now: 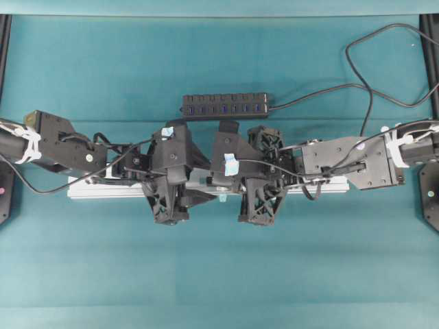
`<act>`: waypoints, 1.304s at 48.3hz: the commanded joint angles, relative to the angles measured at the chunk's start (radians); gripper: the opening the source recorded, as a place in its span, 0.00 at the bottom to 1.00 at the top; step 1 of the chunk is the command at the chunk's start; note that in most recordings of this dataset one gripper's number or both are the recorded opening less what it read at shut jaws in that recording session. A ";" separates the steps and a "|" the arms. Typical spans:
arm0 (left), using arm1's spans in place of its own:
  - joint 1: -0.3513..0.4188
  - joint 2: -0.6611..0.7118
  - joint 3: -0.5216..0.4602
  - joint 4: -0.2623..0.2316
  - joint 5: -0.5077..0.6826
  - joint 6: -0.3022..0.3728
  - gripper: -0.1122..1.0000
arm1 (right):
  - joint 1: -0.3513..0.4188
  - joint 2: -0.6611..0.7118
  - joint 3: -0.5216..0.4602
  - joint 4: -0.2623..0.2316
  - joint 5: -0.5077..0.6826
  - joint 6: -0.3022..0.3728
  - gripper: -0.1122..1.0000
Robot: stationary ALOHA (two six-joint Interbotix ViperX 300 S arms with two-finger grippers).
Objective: Pass the USB cable through three rings with both arms.
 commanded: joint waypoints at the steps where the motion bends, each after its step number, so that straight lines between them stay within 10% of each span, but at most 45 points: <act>1: 0.000 -0.006 -0.014 0.003 -0.009 0.000 0.78 | 0.003 -0.005 -0.015 0.002 -0.006 0.012 0.02; 18: -0.003 -0.006 -0.018 0.003 -0.015 0.005 0.30 | 0.003 -0.005 -0.015 0.002 -0.005 0.014 0.02; 44: -0.026 -0.038 0.005 0.003 0.069 0.005 0.30 | 0.014 -0.011 -0.005 0.002 0.011 0.011 0.08; 52: -0.034 -0.057 0.023 0.003 0.091 0.003 0.30 | 0.017 -0.012 -0.005 0.002 0.029 0.009 0.31; 63: -0.032 -0.101 0.048 0.003 0.124 0.003 0.30 | 0.017 -0.025 -0.009 -0.003 0.100 0.009 0.88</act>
